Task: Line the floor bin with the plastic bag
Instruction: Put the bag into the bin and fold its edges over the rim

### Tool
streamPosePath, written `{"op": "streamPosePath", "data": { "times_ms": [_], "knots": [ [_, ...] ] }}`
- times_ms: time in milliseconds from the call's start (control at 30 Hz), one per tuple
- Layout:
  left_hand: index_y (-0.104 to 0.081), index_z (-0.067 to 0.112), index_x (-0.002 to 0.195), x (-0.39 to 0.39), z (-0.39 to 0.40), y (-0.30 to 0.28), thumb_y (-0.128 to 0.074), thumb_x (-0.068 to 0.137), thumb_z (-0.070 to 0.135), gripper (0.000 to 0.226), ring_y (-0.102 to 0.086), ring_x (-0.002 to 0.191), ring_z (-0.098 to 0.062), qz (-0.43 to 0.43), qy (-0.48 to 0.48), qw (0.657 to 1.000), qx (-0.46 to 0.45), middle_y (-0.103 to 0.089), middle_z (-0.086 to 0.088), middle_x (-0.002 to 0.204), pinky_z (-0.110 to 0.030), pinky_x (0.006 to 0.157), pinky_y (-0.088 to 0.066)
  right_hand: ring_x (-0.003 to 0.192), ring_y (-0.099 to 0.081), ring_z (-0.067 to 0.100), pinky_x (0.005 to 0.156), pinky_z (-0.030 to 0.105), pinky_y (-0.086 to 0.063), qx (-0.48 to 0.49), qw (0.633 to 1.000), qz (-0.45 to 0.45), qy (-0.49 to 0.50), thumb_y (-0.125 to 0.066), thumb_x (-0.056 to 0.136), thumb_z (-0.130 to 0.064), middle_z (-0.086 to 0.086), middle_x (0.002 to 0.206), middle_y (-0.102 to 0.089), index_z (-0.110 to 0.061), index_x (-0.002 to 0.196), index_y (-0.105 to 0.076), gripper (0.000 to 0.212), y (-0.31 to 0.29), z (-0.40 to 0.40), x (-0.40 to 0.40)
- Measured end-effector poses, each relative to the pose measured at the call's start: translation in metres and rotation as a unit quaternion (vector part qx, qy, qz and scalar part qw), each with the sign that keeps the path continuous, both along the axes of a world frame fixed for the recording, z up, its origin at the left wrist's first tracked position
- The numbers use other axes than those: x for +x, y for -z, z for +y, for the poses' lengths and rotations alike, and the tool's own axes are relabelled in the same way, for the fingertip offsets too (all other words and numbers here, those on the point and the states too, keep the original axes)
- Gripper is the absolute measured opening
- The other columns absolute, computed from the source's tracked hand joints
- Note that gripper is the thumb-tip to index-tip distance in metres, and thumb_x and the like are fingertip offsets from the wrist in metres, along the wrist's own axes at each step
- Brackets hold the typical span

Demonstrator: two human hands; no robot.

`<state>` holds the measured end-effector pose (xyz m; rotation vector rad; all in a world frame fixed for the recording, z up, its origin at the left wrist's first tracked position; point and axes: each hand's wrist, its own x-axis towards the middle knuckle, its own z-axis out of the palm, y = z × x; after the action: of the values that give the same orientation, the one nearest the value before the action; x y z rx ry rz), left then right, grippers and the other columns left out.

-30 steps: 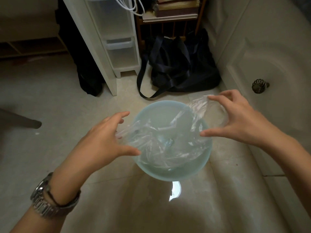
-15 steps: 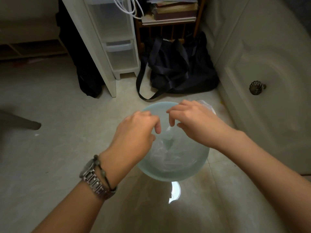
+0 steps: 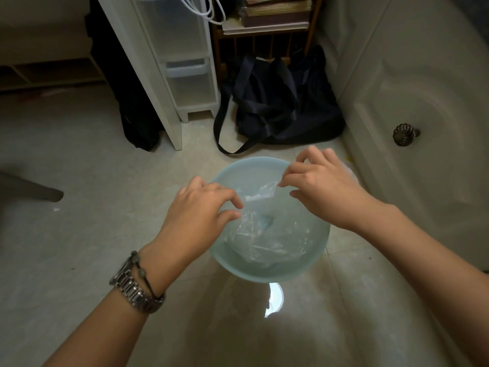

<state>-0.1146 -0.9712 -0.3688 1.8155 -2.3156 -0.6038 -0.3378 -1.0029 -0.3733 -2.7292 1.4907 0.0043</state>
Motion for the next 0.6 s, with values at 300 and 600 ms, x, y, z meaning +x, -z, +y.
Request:
{"op": "streamPosePath", "data": {
  "times_ms": [300, 600],
  "knots": [
    [-0.068, 0.027, 0.100, 0.004, -0.003, -0.007, -0.061, 0.086, 0.026, 0.015, -0.057, 0.105, -0.016, 0.084, -0.039, 0.994, -0.060, -0.066, 0.008, 0.109, -0.040, 0.090, -0.046, 0.096, -0.060, 0.019, 0.082, 0.040, -0.051, 0.049, 0.979, -0.182, 0.076, -0.069, 0.081, -0.015, -0.002, 0.115, -0.058, -0.017, 0.116, -0.063, 0.035, -0.022, -0.002, -0.011],
    [-0.069, 0.040, 0.101, 0.007, -0.016, -0.007, -0.058, 0.088, 0.031, 0.020, -0.043, 0.089, -0.010, 0.041, 0.002, 0.997, -0.058, -0.065, 0.017, 0.117, -0.027, 0.077, -0.029, 0.088, -0.040, 0.006, 0.078, 0.025, -0.043, 0.090, 0.975, -0.199, 0.050, -0.072, 0.077, -0.007, -0.005, 0.128, -0.046, -0.021, 0.137, -0.046, 0.067, -0.009, -0.019, -0.013]
  ]
}}
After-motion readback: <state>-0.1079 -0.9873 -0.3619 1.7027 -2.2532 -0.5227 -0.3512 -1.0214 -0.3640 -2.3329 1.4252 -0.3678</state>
